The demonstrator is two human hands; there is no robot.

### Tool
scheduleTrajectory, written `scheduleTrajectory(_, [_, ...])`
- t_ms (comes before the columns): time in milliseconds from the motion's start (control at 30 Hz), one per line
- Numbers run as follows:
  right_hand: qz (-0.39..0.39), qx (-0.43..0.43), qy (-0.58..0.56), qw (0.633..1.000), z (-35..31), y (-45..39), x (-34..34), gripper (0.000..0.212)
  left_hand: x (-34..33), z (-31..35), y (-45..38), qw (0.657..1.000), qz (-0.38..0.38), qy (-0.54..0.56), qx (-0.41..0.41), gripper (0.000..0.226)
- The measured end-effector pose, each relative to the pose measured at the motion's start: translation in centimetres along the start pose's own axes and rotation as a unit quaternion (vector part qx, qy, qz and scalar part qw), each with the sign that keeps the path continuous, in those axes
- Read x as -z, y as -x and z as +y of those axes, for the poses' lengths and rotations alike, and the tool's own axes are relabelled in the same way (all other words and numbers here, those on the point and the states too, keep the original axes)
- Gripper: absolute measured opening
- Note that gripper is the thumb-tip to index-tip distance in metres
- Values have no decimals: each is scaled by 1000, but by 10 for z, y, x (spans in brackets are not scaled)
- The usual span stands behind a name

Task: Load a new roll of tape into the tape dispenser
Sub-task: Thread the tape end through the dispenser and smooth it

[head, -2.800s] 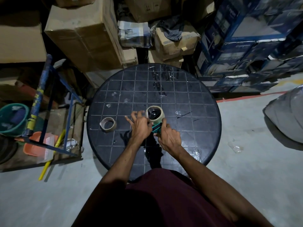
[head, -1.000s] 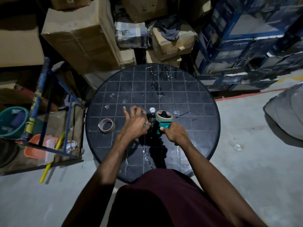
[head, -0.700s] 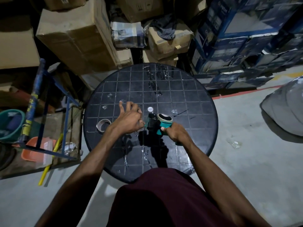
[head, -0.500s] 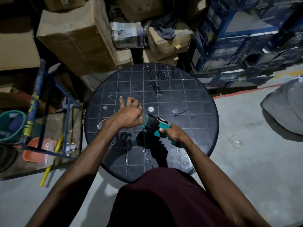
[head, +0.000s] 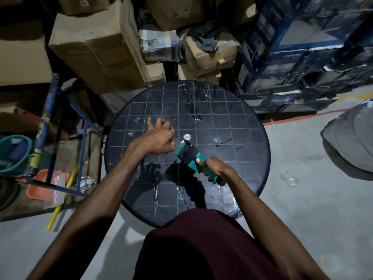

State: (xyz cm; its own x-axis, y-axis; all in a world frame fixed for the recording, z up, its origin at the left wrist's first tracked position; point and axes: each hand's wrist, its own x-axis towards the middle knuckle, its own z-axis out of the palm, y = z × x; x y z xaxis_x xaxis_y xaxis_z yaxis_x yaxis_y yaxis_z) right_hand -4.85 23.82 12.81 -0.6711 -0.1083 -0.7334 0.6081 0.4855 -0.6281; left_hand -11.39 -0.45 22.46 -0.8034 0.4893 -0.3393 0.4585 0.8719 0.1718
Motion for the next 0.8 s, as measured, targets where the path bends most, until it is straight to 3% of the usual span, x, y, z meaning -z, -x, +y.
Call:
scheduleTrajectory(233, [-35, 5, -15, 999, 2, -5, -7, 56, -10, -29, -16, 998, 17, 59, 31, 25])
scheduleTrajectory(433, [-66, 25, -56, 996, -1, -1, -16, 40, -46, -43, -31, 995, 35, 79, 47, 22])
scheduleTrajectory(633, [-81, 34, -33, 996, 3, -4, -19, 34, -61, -54, -36, 987, 60, 120, 93, 33])
scheduleTrajectory(733, [-93, 37, -65, 993, 3, 0, -20, 32, -72, -62, -34, 966, 96, 192, 145, 40])
scheduleTrajectory(800, [-105, 46, -81, 990, 2, 3, -20, 30, -78, -69, -32, 938, 148, 228, 214, 32])
